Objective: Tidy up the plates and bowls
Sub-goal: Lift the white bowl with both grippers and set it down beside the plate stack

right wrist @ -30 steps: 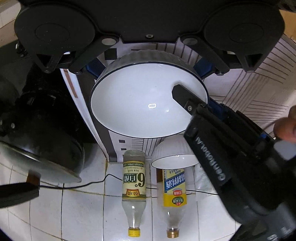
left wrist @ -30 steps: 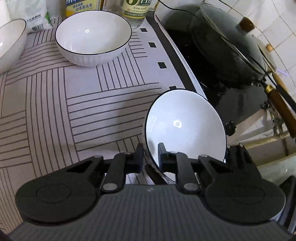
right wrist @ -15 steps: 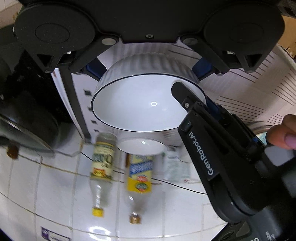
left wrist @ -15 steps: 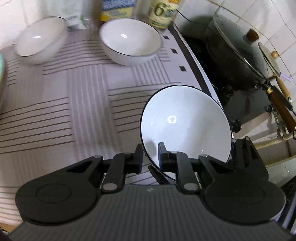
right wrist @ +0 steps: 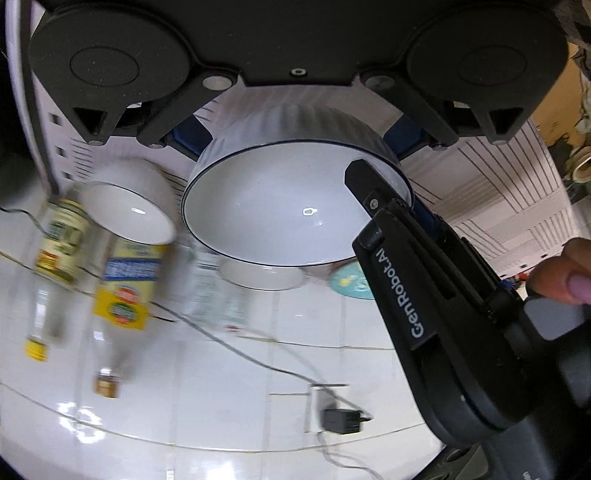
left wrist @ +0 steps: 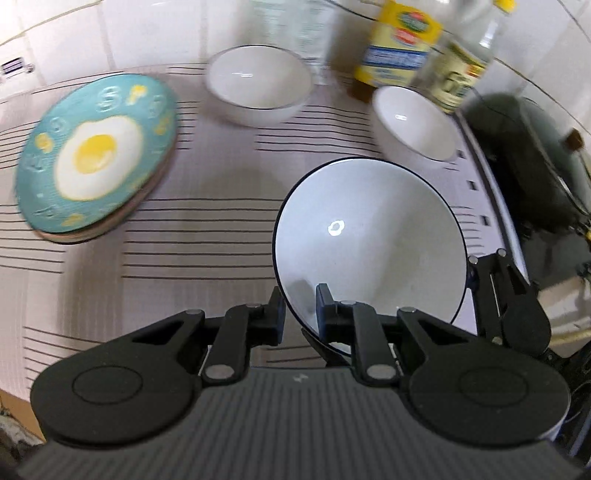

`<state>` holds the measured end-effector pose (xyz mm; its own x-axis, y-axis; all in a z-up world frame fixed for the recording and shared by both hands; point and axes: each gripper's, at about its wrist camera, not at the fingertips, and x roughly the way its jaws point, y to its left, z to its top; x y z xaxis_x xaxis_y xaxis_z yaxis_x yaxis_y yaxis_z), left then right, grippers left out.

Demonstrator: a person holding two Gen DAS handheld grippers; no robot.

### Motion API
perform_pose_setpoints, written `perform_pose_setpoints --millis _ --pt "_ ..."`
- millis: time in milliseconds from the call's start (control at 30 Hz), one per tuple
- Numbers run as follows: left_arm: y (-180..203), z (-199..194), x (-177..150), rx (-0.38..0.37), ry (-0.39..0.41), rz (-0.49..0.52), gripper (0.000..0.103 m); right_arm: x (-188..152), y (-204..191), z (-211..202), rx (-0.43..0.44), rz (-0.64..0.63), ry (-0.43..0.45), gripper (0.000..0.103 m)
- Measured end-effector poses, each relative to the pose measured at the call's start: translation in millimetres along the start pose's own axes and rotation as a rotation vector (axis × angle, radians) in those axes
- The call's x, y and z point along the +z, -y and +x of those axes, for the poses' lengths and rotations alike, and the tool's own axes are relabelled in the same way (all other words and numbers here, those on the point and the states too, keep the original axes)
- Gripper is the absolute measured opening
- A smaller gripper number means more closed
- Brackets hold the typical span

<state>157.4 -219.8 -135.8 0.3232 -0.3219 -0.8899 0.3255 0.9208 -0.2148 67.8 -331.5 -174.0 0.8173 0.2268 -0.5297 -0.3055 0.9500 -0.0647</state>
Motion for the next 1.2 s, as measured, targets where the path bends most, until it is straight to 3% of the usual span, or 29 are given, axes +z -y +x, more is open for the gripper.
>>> perform_pose_setpoints --millis 200,367,700,867,1200 --pt "-25.1 11.0 12.6 0.051 -0.006 -0.037 0.016 10.6 -8.0 35.6 0.048 -0.014 -0.023 0.100" --pt "-42.5 24.6 19.4 0.033 -0.057 -0.067 0.016 7.4 -12.9 54.2 0.063 -0.038 -0.050 0.099" --pt "-37.2 46.6 18.5 0.054 -0.115 -0.080 0.017 3.3 -4.3 76.3 0.048 -0.015 -0.146 0.100" --pt "-35.1 38.8 18.2 0.056 -0.130 -0.089 0.018 4.7 -8.0 49.3 0.016 -0.005 -0.142 0.100" --pt "-13.9 -13.5 9.8 0.091 -0.063 -0.013 0.030 16.3 36.8 -15.7 -0.051 0.256 -0.060 0.099"
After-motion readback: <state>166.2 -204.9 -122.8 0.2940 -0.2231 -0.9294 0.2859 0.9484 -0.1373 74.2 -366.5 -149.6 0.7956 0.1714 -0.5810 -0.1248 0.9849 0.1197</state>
